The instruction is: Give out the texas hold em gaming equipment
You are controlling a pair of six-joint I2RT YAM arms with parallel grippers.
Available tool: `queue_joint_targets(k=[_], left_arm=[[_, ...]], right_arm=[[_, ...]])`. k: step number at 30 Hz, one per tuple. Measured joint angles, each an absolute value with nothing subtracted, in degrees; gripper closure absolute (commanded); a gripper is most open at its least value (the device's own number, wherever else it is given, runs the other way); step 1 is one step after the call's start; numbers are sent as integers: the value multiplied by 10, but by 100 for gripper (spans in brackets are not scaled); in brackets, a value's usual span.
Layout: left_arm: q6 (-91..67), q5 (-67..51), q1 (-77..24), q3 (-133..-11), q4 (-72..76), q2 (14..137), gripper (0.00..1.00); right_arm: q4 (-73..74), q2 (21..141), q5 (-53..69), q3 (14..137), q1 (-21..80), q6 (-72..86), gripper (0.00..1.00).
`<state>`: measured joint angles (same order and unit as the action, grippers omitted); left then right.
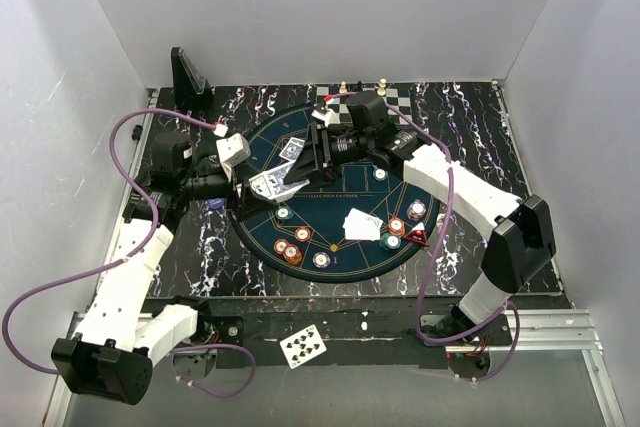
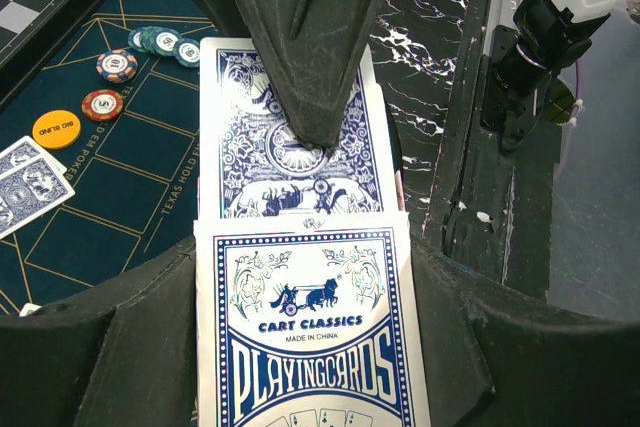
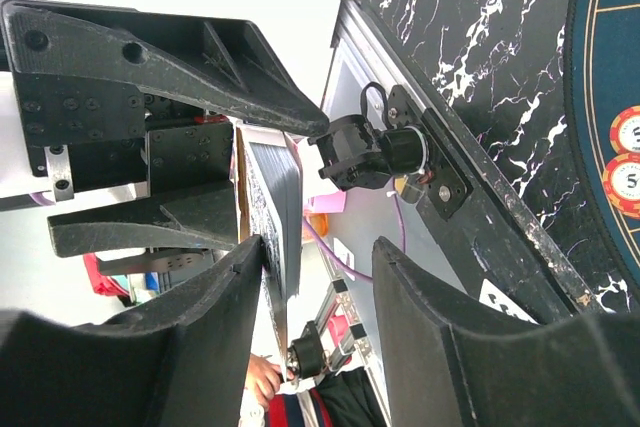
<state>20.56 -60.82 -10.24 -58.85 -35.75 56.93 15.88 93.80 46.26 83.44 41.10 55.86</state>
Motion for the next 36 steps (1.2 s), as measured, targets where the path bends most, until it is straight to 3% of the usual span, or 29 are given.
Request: queue_joint_targets(k=[23, 27, 32, 36], left_arm=[[206, -608, -102, -574, -355, 551, 100], [206, -608, -102, -571, -355, 550, 100], [206, -608, -102, -571, -355, 550, 100], [206, -608, -102, -571, -355, 550, 100]], right_arm=[[213, 886, 435, 826, 373, 538, 60], [213, 886, 435, 826, 372, 538, 53], [209, 886, 436, 826, 373, 544, 33], [194, 886, 437, 826, 373, 554, 24]])
